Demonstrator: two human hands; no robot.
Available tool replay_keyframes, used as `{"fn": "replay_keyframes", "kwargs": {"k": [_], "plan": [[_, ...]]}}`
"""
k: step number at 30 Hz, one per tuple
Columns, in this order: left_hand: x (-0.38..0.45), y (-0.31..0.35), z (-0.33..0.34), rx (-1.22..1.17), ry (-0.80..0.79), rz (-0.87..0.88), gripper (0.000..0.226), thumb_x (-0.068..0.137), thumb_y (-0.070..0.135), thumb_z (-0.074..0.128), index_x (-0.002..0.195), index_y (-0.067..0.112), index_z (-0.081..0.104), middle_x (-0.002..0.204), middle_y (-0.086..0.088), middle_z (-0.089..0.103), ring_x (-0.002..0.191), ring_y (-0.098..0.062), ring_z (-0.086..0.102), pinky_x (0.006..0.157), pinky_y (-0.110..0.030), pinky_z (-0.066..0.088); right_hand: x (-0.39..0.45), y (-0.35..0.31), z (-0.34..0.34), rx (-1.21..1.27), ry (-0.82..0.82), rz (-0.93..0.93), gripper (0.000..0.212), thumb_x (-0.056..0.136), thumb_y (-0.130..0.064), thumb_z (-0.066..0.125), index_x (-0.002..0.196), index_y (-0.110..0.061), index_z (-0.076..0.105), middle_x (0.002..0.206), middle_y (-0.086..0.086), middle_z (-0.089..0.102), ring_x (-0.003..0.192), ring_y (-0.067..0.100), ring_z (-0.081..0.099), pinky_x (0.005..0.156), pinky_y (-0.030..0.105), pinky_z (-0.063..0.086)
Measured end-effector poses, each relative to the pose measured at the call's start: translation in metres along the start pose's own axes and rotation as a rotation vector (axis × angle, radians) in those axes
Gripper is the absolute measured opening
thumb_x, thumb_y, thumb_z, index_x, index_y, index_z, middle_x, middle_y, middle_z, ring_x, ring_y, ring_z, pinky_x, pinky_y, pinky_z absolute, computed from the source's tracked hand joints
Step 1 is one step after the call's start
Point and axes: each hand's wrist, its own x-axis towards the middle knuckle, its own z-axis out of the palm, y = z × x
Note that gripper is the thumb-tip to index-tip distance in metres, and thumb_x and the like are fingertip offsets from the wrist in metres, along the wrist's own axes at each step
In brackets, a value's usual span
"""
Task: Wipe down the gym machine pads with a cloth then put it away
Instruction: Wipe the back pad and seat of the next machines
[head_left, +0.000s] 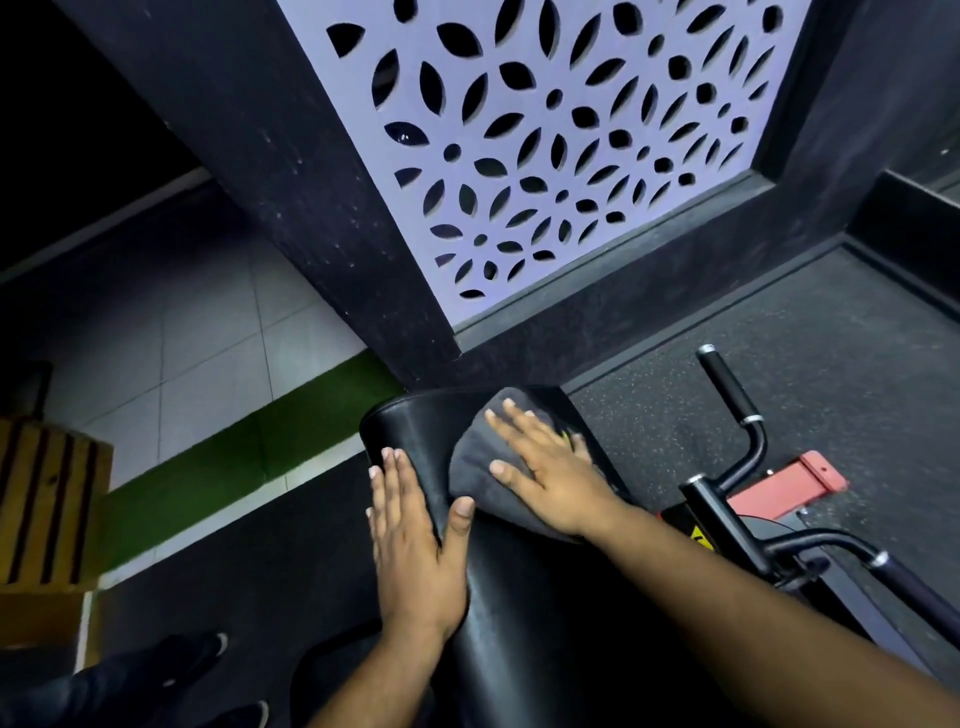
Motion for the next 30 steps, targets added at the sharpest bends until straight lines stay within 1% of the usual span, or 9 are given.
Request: {"fn": "replay_keyframes", "kwargs": {"k": [2, 5, 10, 13, 16, 20, 25, 27, 30], "plan": [[0.001, 0.001, 0.000, -0.001, 0.003, 0.000, 0.104, 0.081, 0.094, 0.008, 0.161, 0.030, -0.006, 0.168, 0.019, -0.014, 0.153, 0.001, -0.019, 0.129, -0.040, -0.002, 0.028, 0.000, -0.003, 0.012, -0.014, 0.144, 0.081, 0.082, -0.091, 0.017, 0.154, -0.061, -0.006, 0.165, -0.024, -0.023, 0.156, 0.015, -0.015, 0.113, 0.079, 0.000], [0.000, 0.002, 0.001, 0.018, 0.003, -0.004, 0.104, 0.081, 0.094, 0.008, 0.161, 0.029, -0.006, 0.168, 0.018, -0.014, 0.153, 0.001, -0.019, 0.129, -0.040, -0.003, 0.070, -0.021, -0.009, 0.089, -0.008, 0.268, 0.088, 0.082, -0.092, 0.023, 0.156, -0.055, -0.008, 0.167, -0.015, -0.026, 0.156, 0.023, -0.019, 0.108, 0.083, 0.004], [-0.001, 0.003, -0.002, -0.003, 0.004, 0.005, 0.104, 0.080, 0.094, 0.006, 0.161, 0.030, -0.007, 0.169, 0.018, -0.013, 0.153, 0.001, -0.018, 0.129, -0.044, 0.000, -0.011, -0.027, 0.002, 0.000, -0.039, 0.075, 0.084, 0.090, -0.082, 0.034, 0.157, -0.053, -0.006, 0.165, -0.020, -0.025, 0.157, 0.013, -0.013, 0.118, 0.067, 0.010], [-0.001, 0.002, -0.002, -0.025, 0.007, 0.007, 0.106, 0.079, 0.095, 0.004, 0.161, 0.028, -0.005, 0.169, 0.017, -0.012, 0.153, 0.001, -0.018, 0.129, -0.045, 0.001, -0.060, -0.015, 0.015, -0.062, -0.038, 0.017, 0.078, 0.092, -0.081, 0.033, 0.155, -0.059, -0.008, 0.165, -0.025, -0.024, 0.155, 0.004, -0.016, 0.120, 0.067, 0.004], [0.000, 0.001, -0.001, -0.021, 0.012, 0.018, 0.107, 0.079, 0.095, 0.005, 0.161, 0.027, -0.005, 0.170, 0.015, -0.011, 0.154, -0.001, -0.017, 0.129, -0.044, 0.001, -0.012, -0.034, 0.013, -0.087, 0.018, 0.076, 0.081, 0.089, -0.085, 0.026, 0.155, -0.056, -0.012, 0.167, -0.017, -0.025, 0.156, 0.014, -0.016, 0.118, 0.072, -0.001], [-0.002, 0.003, -0.002, -0.003, 0.004, -0.005, 0.107, 0.077, 0.097, 0.005, 0.158, 0.030, -0.013, 0.169, 0.014, -0.013, 0.154, -0.001, -0.018, 0.129, -0.045, 0.002, 0.053, -0.073, 0.006, -0.062, 0.038, 0.142, 0.081, 0.090, -0.084, 0.026, 0.158, -0.051, -0.005, 0.169, -0.012, -0.020, 0.157, 0.027, -0.016, 0.116, 0.073, 0.009], [-0.002, 0.003, -0.002, -0.047, 0.010, -0.010, 0.109, 0.077, 0.097, 0.009, 0.160, 0.030, -0.013, 0.171, 0.009, -0.007, 0.155, -0.004, -0.013, 0.129, -0.045, 0.003, -0.047, -0.018, 0.013, -0.067, 0.001, -0.024, 0.070, 0.093, -0.079, 0.027, 0.153, -0.062, -0.003, 0.168, -0.021, -0.014, 0.158, 0.013, -0.007, 0.118, 0.061, 0.016], [0.000, 0.001, 0.000, -0.016, -0.002, -0.006, 0.104, 0.079, 0.095, 0.010, 0.160, 0.033, -0.012, 0.170, 0.013, -0.009, 0.155, -0.003, -0.015, 0.129, -0.041, 0.000, -0.063, 0.017, 0.014, -0.080, 0.008, 0.096, 0.067, 0.092, -0.080, 0.025, 0.151, -0.066, -0.003, 0.168, -0.022, -0.014, 0.157, 0.011, -0.005, 0.120, 0.062, 0.013], [0.001, 0.000, 0.001, 0.013, 0.014, 0.014, 0.102, 0.082, 0.093, 0.010, 0.162, 0.031, -0.005, 0.170, 0.014, -0.010, 0.155, -0.003, -0.015, 0.129, -0.039, -0.001, -0.012, 0.036, 0.009, -0.074, 0.031, 0.263, 0.062, 0.100, -0.069, 0.029, 0.155, -0.059, 0.000, 0.170, -0.016, -0.015, 0.158, 0.017, -0.007, 0.119, 0.070, 0.004]]}}
